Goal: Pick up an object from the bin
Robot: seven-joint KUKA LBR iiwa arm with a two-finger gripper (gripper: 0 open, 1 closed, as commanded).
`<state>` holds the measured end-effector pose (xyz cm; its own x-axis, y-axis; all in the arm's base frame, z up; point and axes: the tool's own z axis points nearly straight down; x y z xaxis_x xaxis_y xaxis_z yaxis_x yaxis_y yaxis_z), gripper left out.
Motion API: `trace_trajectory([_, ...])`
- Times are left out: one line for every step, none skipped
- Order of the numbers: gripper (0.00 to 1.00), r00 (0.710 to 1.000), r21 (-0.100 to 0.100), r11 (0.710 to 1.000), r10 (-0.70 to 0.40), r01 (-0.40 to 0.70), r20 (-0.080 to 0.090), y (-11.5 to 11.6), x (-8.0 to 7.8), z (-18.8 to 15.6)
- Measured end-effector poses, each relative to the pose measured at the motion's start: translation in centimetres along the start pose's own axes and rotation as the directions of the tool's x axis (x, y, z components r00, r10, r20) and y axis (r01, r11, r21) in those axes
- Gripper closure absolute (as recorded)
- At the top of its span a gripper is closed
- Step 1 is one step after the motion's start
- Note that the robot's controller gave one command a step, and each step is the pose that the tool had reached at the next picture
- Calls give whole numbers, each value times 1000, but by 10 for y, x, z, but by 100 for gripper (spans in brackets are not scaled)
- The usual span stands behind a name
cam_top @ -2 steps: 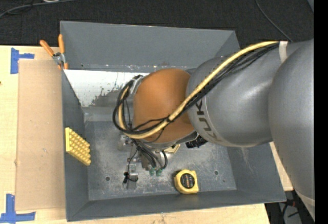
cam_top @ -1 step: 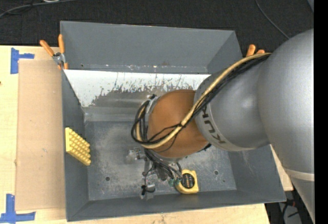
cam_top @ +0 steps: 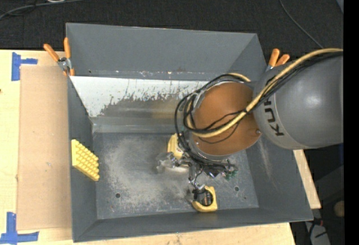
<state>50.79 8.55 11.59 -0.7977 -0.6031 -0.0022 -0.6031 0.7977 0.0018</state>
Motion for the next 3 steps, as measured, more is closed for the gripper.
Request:
trace_trajectory([0, 990, 0, 990, 141, -141, -7, -81, -66, 10])
trace_trajectory([0, 992, -3, 992, -124, 124, -7, -127, -38, 45])
trace_trajectory([100, 998, -3, 998, -59, 59, -5, -116, -42, 44])
